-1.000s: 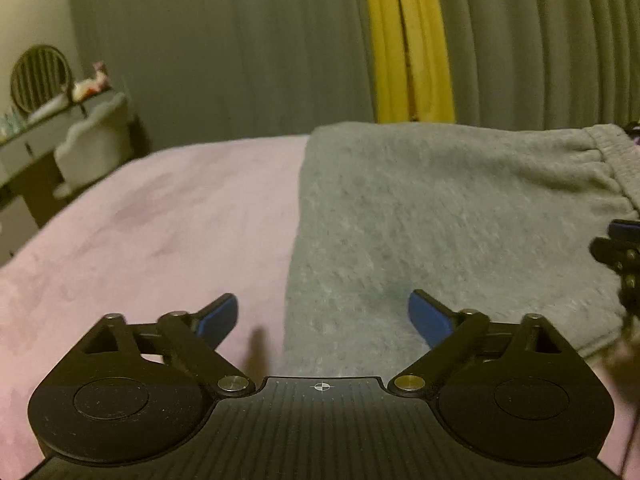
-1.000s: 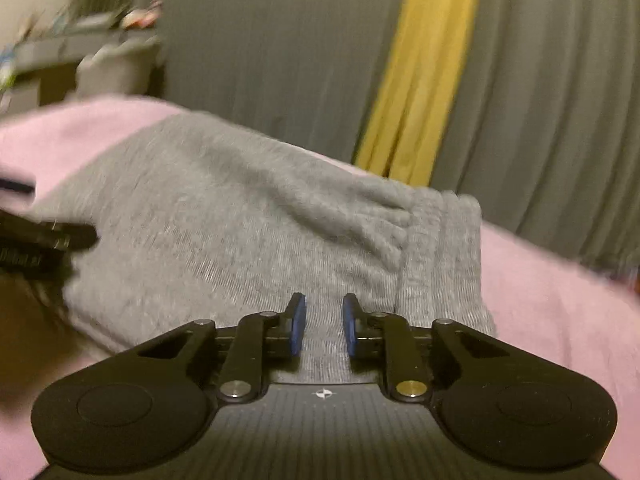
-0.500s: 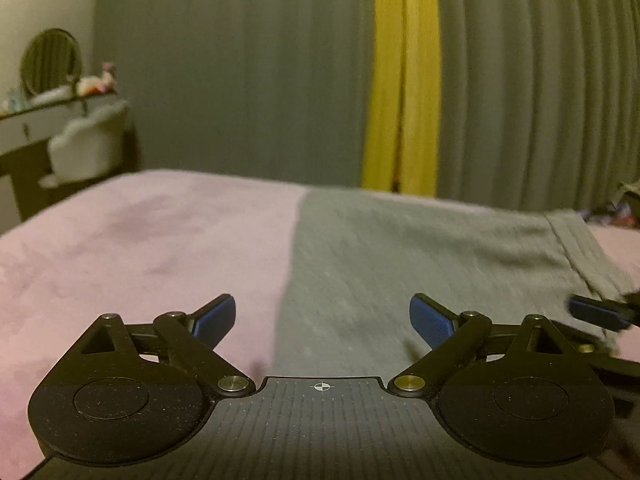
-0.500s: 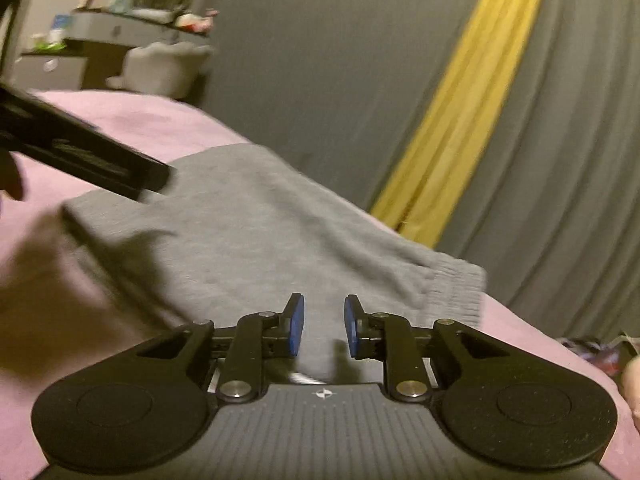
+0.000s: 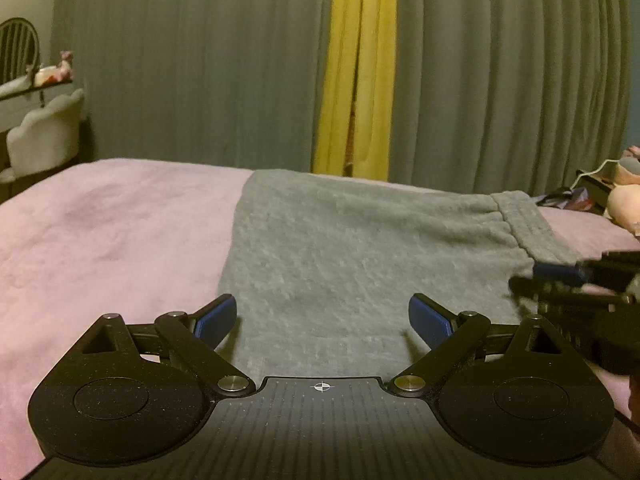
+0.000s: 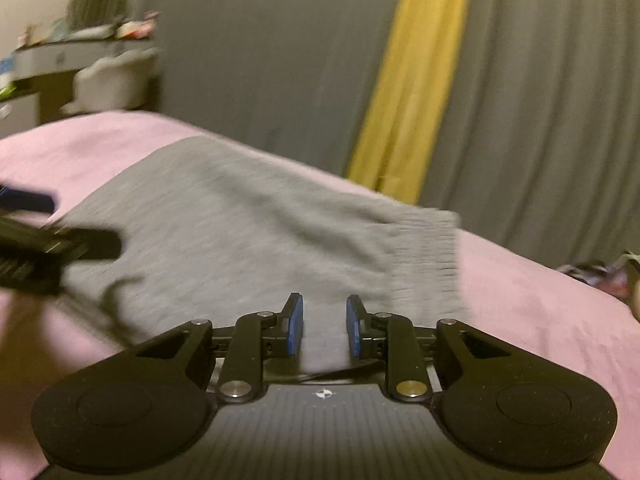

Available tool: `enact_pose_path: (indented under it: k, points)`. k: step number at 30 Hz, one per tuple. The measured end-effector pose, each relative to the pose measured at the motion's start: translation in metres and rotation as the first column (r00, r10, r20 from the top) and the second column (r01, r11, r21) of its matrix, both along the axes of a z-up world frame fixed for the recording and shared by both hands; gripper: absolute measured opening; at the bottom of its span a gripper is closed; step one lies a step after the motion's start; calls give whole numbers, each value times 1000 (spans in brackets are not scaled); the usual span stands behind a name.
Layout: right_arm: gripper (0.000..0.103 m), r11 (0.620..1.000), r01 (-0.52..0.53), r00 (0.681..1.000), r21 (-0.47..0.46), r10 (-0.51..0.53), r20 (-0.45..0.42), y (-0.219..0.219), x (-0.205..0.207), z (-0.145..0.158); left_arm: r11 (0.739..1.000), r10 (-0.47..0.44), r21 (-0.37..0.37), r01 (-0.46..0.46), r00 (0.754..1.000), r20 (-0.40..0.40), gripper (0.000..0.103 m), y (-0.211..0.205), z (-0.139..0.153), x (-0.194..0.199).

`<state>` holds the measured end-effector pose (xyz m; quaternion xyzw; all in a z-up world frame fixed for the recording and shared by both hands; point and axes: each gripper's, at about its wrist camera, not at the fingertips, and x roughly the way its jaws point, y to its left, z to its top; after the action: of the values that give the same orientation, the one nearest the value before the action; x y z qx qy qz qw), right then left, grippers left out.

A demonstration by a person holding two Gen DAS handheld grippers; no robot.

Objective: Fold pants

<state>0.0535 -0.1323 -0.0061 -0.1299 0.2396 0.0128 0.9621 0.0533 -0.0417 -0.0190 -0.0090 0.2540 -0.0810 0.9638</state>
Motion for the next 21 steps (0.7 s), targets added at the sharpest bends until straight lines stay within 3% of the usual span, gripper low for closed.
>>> enact_pose_path:
  k: [3,7,15,21]
  points:
    - [24,1000,20,1000,-10,-20,0,-2,3,0,1000,-3,10,3,1000,-15,97,-2,-3,1]
    - [24,996,10,1000,-94,-11,-8,4,2,-6,1000,11,-2,-12,999,-36,96,1,-5,5]
    - [21,1000,21,1000,5,-20,-22,-8,10,0,994,100,-27,-103,988,-115,96,16,-12,16]
    - [22,999,20,1000,40,-20,2,-6,-7,12,981,154,-88,-171,973,-170,96,34,-14,21]
